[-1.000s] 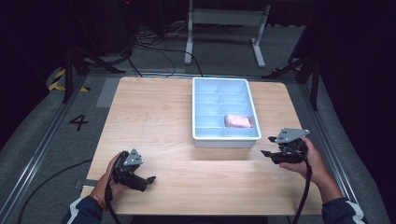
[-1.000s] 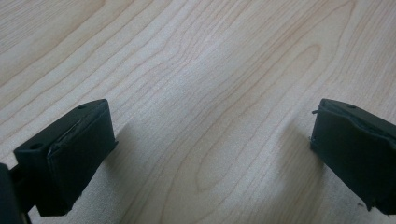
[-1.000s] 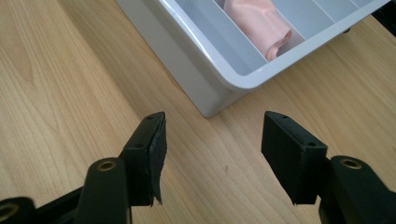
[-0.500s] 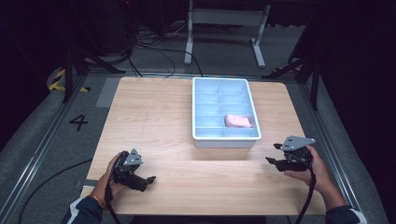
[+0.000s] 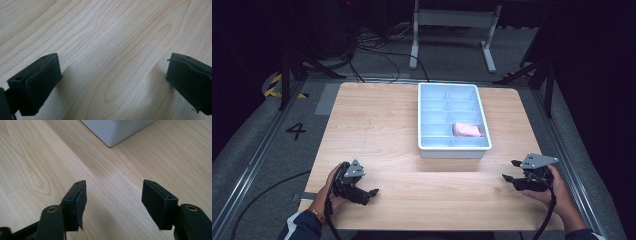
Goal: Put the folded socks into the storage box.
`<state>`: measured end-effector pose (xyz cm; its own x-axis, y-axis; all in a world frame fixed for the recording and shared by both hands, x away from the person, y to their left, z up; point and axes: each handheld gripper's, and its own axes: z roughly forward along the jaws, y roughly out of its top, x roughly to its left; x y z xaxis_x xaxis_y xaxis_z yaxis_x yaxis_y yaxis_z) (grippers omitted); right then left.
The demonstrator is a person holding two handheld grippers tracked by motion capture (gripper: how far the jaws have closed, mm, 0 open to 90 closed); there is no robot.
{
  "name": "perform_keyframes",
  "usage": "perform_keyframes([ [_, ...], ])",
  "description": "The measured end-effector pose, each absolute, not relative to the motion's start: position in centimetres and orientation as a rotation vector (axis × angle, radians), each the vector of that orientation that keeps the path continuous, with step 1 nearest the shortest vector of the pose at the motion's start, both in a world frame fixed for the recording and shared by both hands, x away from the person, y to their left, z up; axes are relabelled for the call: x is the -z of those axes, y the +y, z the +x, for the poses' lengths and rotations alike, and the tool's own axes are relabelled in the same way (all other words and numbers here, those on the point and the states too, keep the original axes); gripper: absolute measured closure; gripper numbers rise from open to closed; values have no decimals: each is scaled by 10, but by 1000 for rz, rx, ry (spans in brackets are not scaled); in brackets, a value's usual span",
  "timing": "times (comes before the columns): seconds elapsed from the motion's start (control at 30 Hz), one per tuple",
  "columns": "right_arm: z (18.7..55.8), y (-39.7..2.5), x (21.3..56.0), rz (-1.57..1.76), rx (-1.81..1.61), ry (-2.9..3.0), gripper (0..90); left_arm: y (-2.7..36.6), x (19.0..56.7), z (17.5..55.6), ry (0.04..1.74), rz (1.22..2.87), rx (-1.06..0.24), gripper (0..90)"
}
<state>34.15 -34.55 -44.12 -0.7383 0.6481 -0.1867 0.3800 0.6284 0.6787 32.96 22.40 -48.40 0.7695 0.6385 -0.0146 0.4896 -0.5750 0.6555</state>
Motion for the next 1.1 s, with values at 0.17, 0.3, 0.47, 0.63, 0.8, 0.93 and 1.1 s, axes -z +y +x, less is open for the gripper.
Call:
perform_keyframes([
  [0.17, 335, -355, 448, 859, -902, 2429, 370, 224, 484, 330, 838, 2301, -293, 0],
  [0.3, 330, -363, 457, 903, -917, 2425, 367, 224, 484, 330, 837, 2301, -294, 0],
  [0.47, 324, -373, 468, 975, -970, 2400, 359, 224, 484, 330, 837, 2301, -293, 0],
  [0.63, 318, -383, 477, 1021, -1003, 2384, 351, 224, 484, 330, 839, 2301, -293, 0],
  [0.8, 315, -391, 483, 1062, -1037, 2362, 346, 224, 484, 330, 839, 2301, -293, 0],
  [0.93, 312, -397, 485, 1088, -1047, 2351, 326, 224, 484, 330, 840, 2302, -294, 0],
  [1.1, 311, -399, 487, 1115, -1063, 2321, 313, 224, 484, 330, 841, 2302, -295, 0],
])
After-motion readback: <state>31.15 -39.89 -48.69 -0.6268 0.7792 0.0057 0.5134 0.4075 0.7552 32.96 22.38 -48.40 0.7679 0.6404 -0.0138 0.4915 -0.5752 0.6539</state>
